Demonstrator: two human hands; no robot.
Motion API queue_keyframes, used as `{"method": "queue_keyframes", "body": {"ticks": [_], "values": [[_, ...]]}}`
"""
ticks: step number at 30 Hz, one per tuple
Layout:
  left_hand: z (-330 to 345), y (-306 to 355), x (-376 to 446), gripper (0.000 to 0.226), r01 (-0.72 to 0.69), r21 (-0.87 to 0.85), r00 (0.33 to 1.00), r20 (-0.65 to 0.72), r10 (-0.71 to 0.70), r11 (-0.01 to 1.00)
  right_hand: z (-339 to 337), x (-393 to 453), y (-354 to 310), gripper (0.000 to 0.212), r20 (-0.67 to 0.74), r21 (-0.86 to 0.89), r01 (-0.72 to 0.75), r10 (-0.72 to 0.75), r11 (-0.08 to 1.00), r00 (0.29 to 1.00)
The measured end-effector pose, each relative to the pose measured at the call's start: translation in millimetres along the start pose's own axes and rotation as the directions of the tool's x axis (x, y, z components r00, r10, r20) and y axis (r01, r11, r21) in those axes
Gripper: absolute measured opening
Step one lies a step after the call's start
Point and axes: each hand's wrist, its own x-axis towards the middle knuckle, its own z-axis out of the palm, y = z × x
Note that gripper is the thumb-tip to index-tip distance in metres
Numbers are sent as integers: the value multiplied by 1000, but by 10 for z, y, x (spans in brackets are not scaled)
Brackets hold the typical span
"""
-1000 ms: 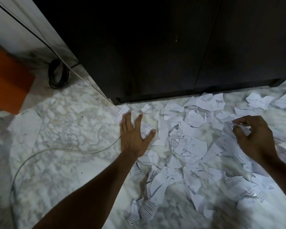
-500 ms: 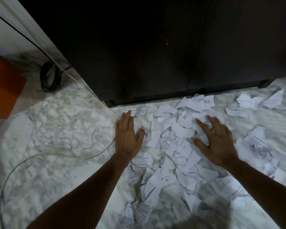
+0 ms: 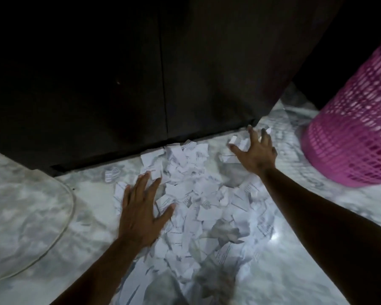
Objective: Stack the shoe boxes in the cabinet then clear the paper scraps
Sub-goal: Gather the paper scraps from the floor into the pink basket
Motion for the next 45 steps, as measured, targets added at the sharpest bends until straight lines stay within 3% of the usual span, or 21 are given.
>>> {"method": "queue_keyframes", "body": {"ticks": [3,9,12,14,17,19,21,24,27,31,37,42,45], "values": [[51,129,75,83,-63,-11,998,0,63,998,95,-20,56,91,131,-45,11,-5,999,991],[52,225,107,73,-135,-155,985,-130,116,979,439,-694,-172,84,130,-23,389,-383,921,915],[-58,193,98,68,-82,-203,952,-305,17,976,355,-806,-186,74,4,63,431,-432,900,902],[-180,127,187,69,50,-191,916,-382,-121,980,210,-778,-162,75,-42,71,432,-430,899,902],[-240,-20,347,84,281,-198,905,-272,-328,939,40,-654,-220,83,117,2,443,-440,897,890],[-214,-26,441,91,320,-219,919,-164,-358,922,50,-553,-369,90,243,-26,404,-386,914,890],[-182,63,514,92,294,-227,945,-77,-318,929,156,-470,-540,93,326,-44,366,-332,930,885],[-142,209,597,87,131,-329,991,29,-128,935,387,-468,-687,86,373,-125,404,-335,906,865],[-203,258,592,82,-13,-368,997,61,39,930,433,-641,-673,80,334,-88,473,-422,876,843],[-494,159,244,79,-20,-287,998,-55,4,958,192,-1022,-344,91,141,22,434,-433,901,890],[-727,-126,-1254,81,-4,-271,999,-34,-5,963,104,-2040,515,107,-91,111,333,-324,937,942],[-615,-109,-2323,106,11,-122,999,53,-4,992,319,-2735,798,129,-22,61,323,-322,945,947],[-424,-35,-2419,113,-4,-47,996,88,8,999,487,-2817,683,139,97,-28,311,-307,950,947]]}}
